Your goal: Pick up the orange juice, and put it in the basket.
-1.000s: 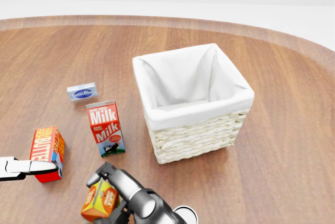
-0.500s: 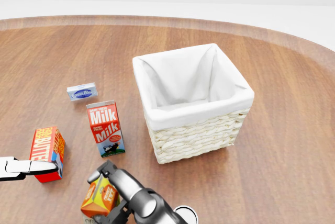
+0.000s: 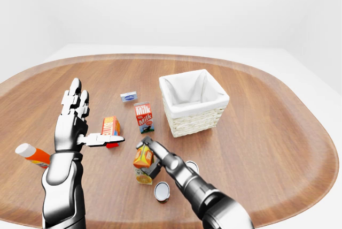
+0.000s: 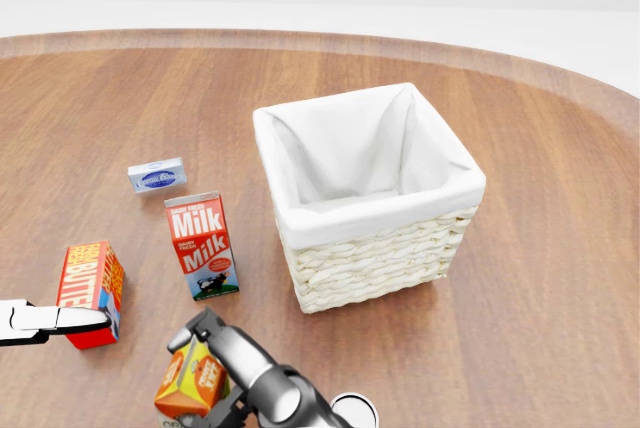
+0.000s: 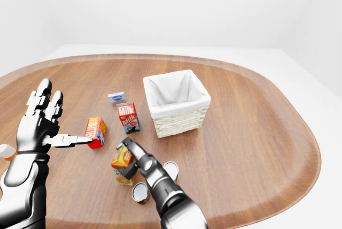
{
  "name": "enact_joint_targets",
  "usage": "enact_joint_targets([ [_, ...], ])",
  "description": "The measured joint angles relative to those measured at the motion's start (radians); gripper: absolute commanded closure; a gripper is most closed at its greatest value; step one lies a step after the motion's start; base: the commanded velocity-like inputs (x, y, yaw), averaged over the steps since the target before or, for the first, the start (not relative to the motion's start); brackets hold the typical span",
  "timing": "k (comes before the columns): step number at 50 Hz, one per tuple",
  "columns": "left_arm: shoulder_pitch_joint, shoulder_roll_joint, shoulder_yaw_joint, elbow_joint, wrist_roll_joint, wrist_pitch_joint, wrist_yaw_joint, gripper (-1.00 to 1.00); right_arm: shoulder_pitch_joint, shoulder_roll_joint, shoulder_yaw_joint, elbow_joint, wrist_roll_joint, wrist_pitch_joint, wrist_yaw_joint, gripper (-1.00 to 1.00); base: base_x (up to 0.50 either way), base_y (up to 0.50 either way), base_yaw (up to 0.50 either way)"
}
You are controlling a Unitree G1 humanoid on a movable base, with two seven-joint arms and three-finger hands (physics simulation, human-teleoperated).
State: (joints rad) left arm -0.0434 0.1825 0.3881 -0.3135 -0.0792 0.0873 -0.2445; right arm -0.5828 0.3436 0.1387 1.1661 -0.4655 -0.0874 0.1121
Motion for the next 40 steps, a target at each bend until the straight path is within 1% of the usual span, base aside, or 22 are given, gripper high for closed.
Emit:
enact_joint_targets([
  [15,0.000,0.000,0.000,0.000,0.000,0.000,0.000,-1.00,0.028,0.001,0.014,-0.040,-0.009,0.000,-0.011,1.00,0.00,0.00,0.00],
  [27,0.000,0.000,-0.001,0.000,0.000,0.000,0.000,-1.00,-0.143,0.005,0.020,-0.117,-0.012,0.000,-0.056,1.00,0.00,0.00,0.00],
  [40,0.000,0.000,-0.001,0.000,0.000,0.000,0.000,-1.00,-0.212,0.005,0.028,-0.179,-0.011,0.000,-0.056,1.00,0.00,0.00,0.00],
])
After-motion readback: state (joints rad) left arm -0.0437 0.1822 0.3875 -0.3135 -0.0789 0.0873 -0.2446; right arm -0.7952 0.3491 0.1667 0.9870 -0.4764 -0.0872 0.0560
